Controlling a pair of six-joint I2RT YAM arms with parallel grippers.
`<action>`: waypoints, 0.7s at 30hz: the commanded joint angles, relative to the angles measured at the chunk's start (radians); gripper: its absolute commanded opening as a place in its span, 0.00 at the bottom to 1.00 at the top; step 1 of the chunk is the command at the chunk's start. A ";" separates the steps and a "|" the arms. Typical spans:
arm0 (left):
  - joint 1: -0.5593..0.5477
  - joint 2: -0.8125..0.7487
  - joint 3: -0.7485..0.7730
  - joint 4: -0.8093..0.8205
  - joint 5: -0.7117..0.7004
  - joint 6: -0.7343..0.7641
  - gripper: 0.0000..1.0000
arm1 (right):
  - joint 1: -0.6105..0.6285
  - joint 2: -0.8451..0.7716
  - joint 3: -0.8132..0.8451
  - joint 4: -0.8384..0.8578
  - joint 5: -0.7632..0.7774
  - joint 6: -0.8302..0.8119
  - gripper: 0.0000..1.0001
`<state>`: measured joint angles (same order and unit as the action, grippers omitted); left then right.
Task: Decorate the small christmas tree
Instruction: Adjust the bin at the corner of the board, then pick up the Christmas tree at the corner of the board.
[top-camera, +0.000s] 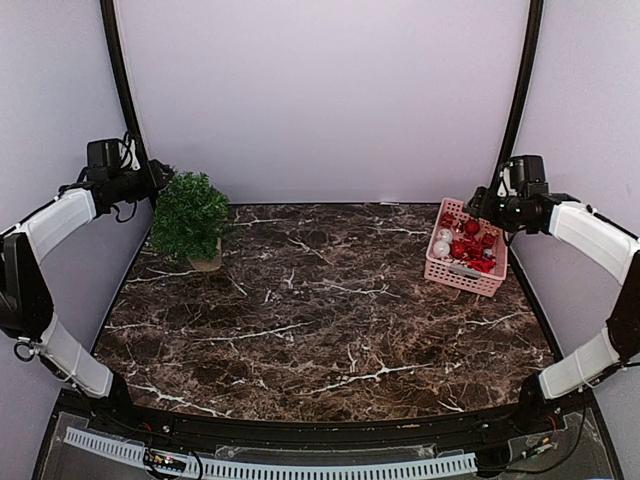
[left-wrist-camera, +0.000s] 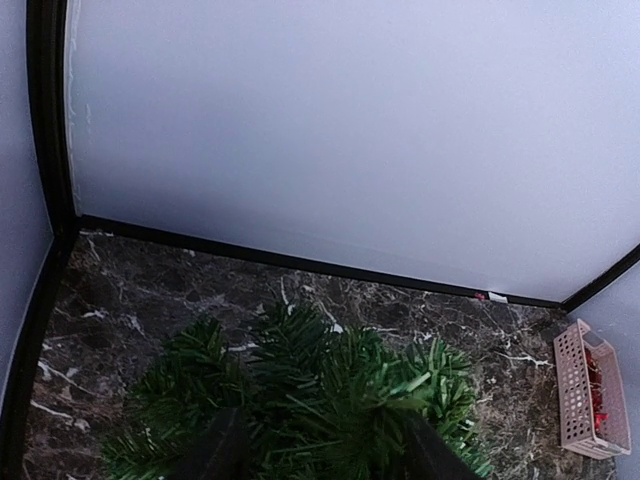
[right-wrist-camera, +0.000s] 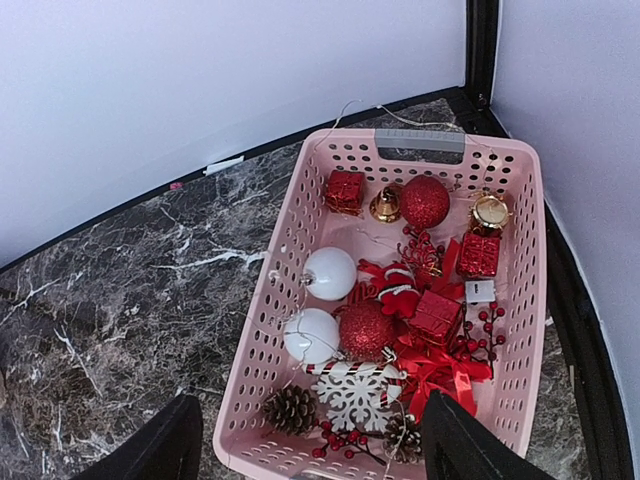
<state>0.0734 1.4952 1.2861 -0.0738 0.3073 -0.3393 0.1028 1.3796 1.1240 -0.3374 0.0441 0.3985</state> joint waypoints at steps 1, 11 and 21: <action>-0.003 0.005 0.021 0.054 0.053 -0.011 0.44 | 0.004 -0.016 -0.011 0.041 -0.011 0.013 0.76; -0.011 -0.028 -0.021 0.102 0.143 -0.039 0.03 | 0.006 -0.005 -0.017 0.073 -0.013 0.033 0.76; -0.103 -0.103 -0.084 0.133 0.173 -0.073 0.00 | 0.006 -0.048 -0.035 0.049 0.031 0.019 0.76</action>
<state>0.0143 1.4689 1.2285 0.0006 0.4473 -0.3862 0.1032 1.3773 1.1088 -0.3107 0.0525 0.4229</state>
